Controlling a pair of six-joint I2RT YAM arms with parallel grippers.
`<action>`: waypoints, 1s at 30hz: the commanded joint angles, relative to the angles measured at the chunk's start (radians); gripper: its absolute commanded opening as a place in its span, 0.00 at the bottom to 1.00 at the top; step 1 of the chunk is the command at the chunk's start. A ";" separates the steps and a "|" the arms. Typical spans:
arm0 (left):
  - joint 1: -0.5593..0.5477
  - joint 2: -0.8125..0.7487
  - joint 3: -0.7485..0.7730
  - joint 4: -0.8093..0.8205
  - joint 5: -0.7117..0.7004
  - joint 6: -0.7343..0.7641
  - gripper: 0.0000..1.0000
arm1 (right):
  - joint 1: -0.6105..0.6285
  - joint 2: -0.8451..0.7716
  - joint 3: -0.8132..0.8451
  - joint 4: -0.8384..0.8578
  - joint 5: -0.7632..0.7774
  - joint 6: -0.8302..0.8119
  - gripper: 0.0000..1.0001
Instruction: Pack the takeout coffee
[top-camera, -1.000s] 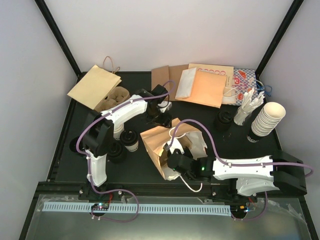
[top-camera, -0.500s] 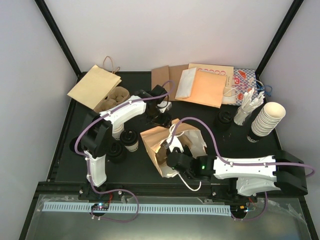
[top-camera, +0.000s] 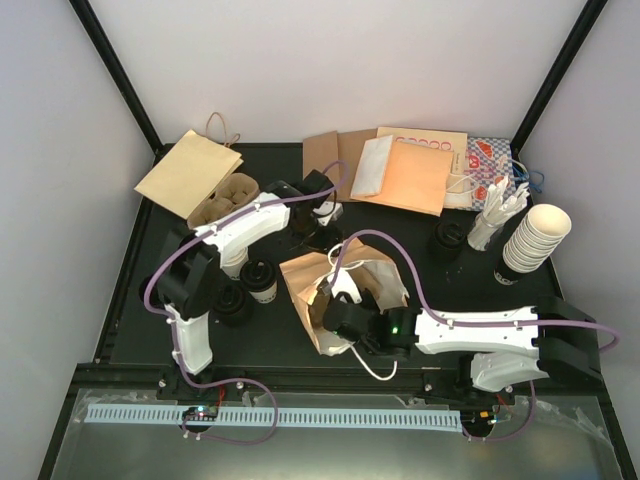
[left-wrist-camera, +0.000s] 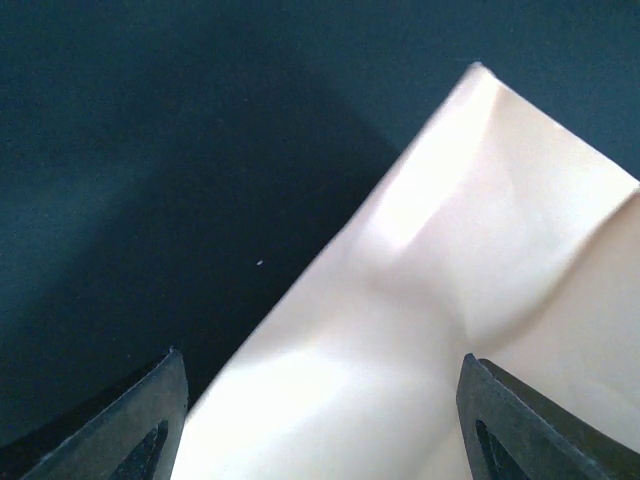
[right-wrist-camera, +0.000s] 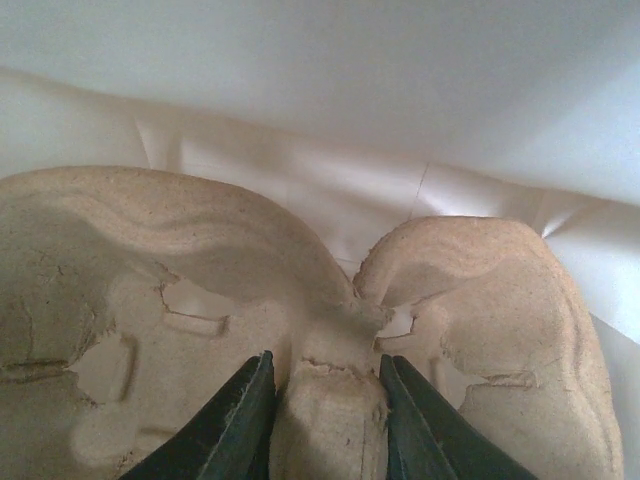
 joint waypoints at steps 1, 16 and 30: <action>-0.022 -0.104 0.017 -0.030 -0.033 -0.005 0.78 | -0.010 0.002 0.014 -0.039 -0.007 0.026 0.31; -0.023 -0.486 0.161 -0.188 -0.223 0.035 0.96 | -0.043 -0.017 0.043 -0.085 -0.059 0.023 0.31; -0.521 -1.155 -0.441 0.227 -0.176 0.054 0.76 | -0.110 -0.001 0.105 -0.116 -0.136 0.007 0.30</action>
